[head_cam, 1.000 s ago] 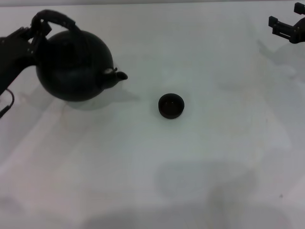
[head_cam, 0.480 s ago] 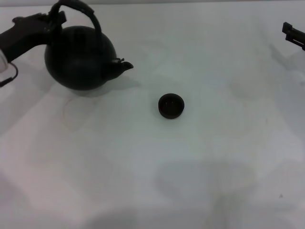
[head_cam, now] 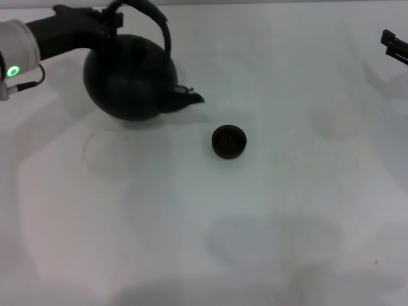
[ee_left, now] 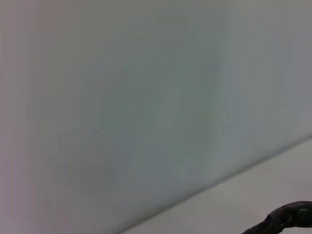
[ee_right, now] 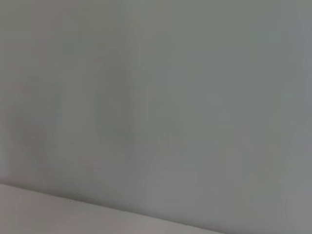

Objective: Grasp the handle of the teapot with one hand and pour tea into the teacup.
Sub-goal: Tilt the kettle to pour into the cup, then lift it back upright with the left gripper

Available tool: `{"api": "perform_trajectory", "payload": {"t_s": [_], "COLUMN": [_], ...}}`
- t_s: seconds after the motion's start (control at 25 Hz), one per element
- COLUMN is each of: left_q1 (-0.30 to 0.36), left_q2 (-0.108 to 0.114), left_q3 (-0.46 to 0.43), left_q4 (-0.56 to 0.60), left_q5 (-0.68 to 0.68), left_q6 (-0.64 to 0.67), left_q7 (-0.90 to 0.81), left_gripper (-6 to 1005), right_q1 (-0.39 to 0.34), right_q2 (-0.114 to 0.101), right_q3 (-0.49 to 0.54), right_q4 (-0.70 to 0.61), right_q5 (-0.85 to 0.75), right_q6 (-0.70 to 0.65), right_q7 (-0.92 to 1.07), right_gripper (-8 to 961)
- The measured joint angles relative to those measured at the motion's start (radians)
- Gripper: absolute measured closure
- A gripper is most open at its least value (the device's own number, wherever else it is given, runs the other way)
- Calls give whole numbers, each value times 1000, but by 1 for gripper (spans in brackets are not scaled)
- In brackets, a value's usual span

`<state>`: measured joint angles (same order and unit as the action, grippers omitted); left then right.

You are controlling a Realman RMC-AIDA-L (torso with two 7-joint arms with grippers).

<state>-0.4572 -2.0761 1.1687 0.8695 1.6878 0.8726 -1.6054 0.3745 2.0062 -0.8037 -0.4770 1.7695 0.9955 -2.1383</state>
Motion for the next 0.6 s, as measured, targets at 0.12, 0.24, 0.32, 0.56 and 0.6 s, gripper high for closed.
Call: {"api": "perform_trajectory", "payload": {"t_s": [0.12, 0.24, 0.32, 0.56, 0.6], "left_q1": [0, 3, 6, 14, 12], "left_q2": [-2, -3, -3, -2, -2], "left_q3": [34, 59, 67, 99, 108], "left_q4": [64, 119, 156, 264, 273], "left_q5": [91, 166, 211, 337, 358], "left_q6": [-6, -8, -8, -6, -6], "left_q7": [-83, -150, -191, -326, -346], "left_gripper": [864, 864, 864, 863, 863], "right_q1": [-16, -31, -42, -49, -50], "right_q2": [-1, -2, -3, -3, -3], "right_q3": [0, 0, 1, 12, 12], "right_q4": [-2, -1, -1, 9, 9], "right_q5": [17, 36, 38, 38, 39], "right_q6": [13, 22, 29, 33, 35], "right_q7": [0, -2, -3, -3, -3], "right_gripper": [108, 108, 108, 108, 108]}}
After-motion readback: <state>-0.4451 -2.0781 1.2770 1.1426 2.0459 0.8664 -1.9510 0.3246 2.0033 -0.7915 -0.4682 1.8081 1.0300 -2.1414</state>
